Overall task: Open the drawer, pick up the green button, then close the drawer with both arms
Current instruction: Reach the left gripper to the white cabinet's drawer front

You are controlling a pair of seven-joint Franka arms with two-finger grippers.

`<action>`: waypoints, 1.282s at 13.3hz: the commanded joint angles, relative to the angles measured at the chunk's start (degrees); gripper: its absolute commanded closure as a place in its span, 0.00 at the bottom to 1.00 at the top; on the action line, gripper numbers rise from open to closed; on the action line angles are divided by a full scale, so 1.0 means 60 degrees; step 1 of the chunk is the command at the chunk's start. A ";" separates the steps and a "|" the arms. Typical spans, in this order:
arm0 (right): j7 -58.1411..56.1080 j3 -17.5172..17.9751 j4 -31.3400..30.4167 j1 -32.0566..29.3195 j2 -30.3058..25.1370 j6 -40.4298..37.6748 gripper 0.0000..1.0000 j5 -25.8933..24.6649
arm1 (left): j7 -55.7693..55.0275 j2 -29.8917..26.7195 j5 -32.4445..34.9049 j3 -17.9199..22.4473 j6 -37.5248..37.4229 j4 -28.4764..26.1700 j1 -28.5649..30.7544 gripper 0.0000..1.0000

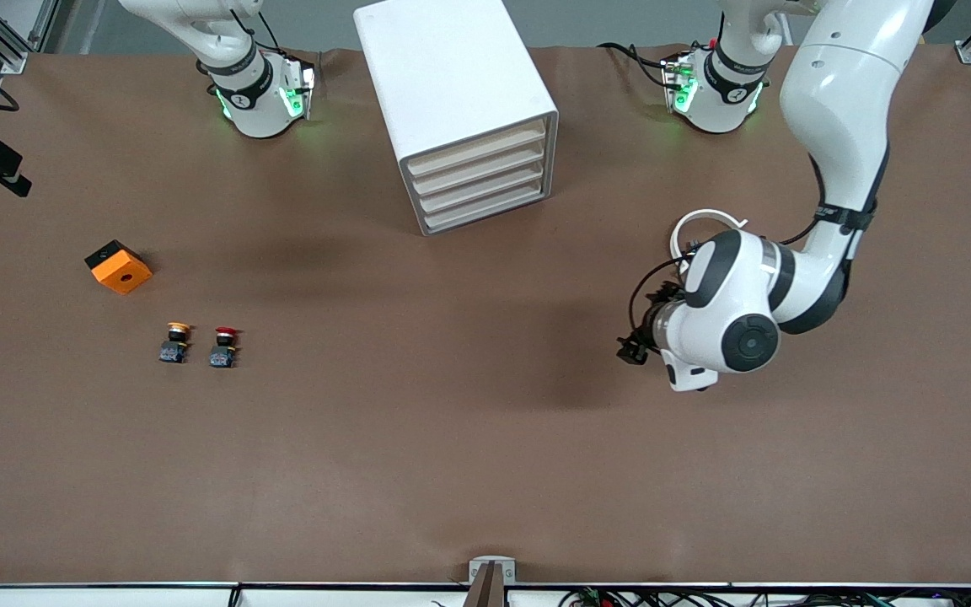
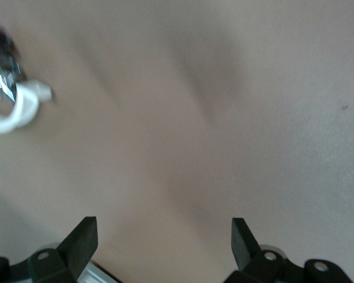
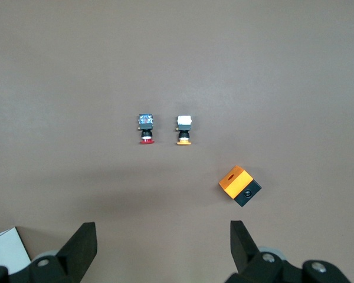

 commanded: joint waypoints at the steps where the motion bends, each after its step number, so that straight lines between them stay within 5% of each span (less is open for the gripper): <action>1: -0.0001 0.0085 -0.0059 -0.0076 -0.0198 -0.0037 0.00 -0.0075 | -0.1932 0.0547 -0.0453 -0.0464 -0.0928 0.0582 -0.0153 0.00; 7: 0.0028 0.0070 0.0568 -0.0061 0.0312 -0.0096 0.00 -0.0046 | -0.4396 0.1541 -0.3263 -0.0524 -0.1750 0.0656 -0.0740 0.00; 16: -0.0016 0.0070 0.1025 0.0289 0.1252 -0.0155 0.00 -0.0191 | -0.5835 0.2466 -0.4835 -0.0494 -0.3786 0.0554 -0.1691 0.00; 17: 0.0028 0.0070 0.0996 0.0377 0.1281 -0.0141 0.00 -0.0192 | -0.6111 0.2656 -0.4835 -0.0494 -0.3860 0.0539 -0.1692 0.06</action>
